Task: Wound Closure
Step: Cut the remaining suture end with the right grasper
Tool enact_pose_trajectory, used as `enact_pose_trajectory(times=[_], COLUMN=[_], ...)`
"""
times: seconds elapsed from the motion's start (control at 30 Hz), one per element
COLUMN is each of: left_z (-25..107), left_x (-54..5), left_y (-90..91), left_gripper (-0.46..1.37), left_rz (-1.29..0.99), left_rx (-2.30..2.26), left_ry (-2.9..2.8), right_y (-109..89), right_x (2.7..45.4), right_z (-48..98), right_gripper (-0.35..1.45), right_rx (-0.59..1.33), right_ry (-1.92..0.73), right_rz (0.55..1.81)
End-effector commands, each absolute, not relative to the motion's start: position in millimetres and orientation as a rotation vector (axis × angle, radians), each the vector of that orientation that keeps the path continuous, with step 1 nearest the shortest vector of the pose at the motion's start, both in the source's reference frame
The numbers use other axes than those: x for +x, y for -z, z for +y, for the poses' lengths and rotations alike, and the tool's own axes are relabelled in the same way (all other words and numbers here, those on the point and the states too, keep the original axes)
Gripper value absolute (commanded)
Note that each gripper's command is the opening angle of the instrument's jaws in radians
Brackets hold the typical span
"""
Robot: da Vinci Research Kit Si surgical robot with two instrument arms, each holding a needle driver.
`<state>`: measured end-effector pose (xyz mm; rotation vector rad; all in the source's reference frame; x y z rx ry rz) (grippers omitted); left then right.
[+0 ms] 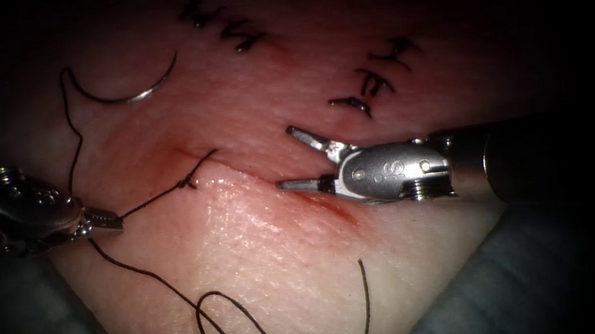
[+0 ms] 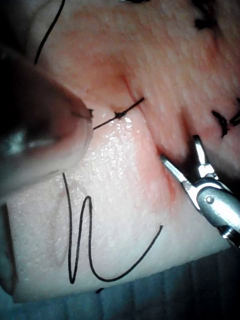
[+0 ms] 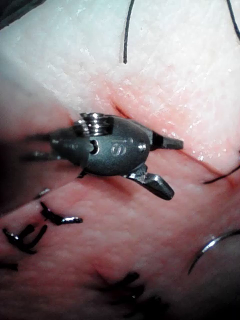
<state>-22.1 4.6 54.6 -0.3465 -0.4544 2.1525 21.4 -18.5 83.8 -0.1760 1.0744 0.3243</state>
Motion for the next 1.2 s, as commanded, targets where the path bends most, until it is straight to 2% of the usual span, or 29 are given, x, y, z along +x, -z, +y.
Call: enact_pose_trajectory(times=[0.03, 0.57, 1.2], left_z=[4.7, 5.3, 5.6], left_x=[-22.1, -22.2, -23.3], left_y=[-54.6, -53.7, -52.3], left_gripper=[-0.35, -0.35, -0.35], left_rz=[-0.464, -0.477, -0.481], left_rx=[-0.352, -0.353, -0.358], left_ry=[-2.151, -2.152, -2.164], right_y=[-83.8, -81.6, -80.7], right_x=[21.3, 21.7, 28.4], right_z=[-18.4, -20.2, -21.0], right_gripper=[1.30, 1.36, 1.38], right_rx=[-0.169, -0.156, -0.198], right_ry=[-0.319, -0.301, -0.189], right_rz=[1.075, 1.097, 1.129])
